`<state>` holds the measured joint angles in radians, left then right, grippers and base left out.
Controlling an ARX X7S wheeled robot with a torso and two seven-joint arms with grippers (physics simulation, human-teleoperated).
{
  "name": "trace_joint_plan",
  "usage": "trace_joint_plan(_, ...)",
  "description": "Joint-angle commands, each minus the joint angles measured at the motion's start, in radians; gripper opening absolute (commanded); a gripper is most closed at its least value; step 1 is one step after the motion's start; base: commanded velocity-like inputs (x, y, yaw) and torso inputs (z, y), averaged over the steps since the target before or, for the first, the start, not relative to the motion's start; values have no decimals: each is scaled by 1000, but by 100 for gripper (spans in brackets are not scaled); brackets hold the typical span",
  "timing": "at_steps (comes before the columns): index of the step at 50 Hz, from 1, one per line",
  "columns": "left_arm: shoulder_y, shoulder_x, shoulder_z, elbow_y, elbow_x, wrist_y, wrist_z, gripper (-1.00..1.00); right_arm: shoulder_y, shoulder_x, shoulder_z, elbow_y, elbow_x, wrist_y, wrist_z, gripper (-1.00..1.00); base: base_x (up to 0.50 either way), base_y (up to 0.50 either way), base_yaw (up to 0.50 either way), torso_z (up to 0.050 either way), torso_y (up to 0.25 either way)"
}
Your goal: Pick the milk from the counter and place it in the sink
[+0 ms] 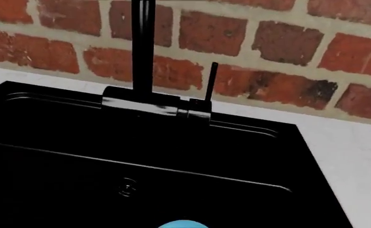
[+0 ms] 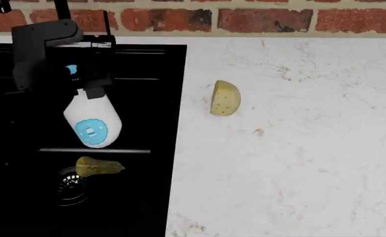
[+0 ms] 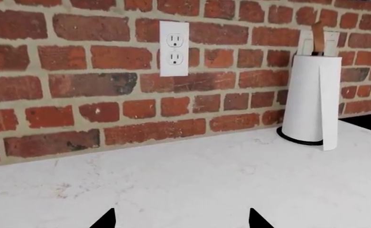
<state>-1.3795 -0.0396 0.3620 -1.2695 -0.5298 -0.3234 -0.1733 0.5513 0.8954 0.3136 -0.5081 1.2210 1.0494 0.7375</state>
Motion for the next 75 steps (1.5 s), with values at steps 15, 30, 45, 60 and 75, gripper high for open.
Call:
trace_joint_plan(15,166,39,515,-39,-381,166,-103,-100,-19,-5,47,-20,30,14,11,100,0,0,0,0,0)
trace_joint_plan(30,208,39,918,-39,-666,223,-136,-100,-23,-5,39,-18,24,10,10,100,0,0,0,0,1)
trace_joint_plan(45,249,39,782,-39,-643,190,-115,-100,-61,-5,65,-24,18,-4,1,100,0,0,0,0,0)
trace_joint_plan(60,274,39,730,-39,-551,205,-133,-100,-61,-5,62,-27,24,-4,8,100,0,0,0,0,1)
trace_joint_plan(75,251,39,1022,-39,-709,153,-202,-100,-91,1,96,-44,45,-2,21,100,-1,0,0,0,0)
